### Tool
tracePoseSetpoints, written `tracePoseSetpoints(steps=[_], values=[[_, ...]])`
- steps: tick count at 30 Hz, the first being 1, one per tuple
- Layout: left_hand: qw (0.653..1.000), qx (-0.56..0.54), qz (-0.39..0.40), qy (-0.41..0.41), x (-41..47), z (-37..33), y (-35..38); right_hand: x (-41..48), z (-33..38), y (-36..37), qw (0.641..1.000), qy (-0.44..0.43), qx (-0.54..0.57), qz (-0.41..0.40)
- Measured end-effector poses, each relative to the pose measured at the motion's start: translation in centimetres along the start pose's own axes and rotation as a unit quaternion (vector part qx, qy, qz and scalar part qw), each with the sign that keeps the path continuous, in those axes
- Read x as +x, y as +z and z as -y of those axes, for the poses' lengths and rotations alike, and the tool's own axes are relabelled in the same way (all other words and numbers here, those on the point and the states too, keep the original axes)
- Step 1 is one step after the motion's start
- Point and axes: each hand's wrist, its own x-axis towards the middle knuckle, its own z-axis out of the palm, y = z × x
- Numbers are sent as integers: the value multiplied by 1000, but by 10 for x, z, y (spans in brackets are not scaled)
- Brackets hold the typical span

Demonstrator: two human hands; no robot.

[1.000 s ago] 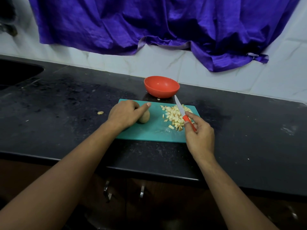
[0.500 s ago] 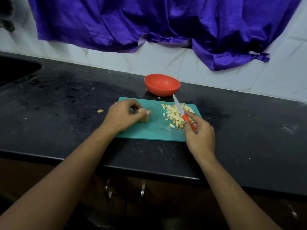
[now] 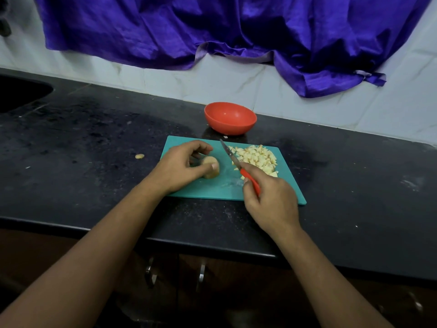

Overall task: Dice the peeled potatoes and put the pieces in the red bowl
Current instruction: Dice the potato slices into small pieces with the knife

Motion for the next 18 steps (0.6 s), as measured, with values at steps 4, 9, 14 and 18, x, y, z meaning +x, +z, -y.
tracePoseSetpoints(steps=[4, 9, 14, 18], values=[[998, 64, -17, 0, 1, -1, 0, -1, 4, 2, 1000, 17, 18, -2], [999, 31, -11, -14, 3, 0, -3, -2, 18, 11, 997, 29, 64, 33], [999, 34, -7, 0, 4, 5, -3, -2, 23, 12, 997, 30, 62, 23], [999, 38, -5, 4, 4, 4, -2, -3, 25, 11, 998, 27, 58, 17]])
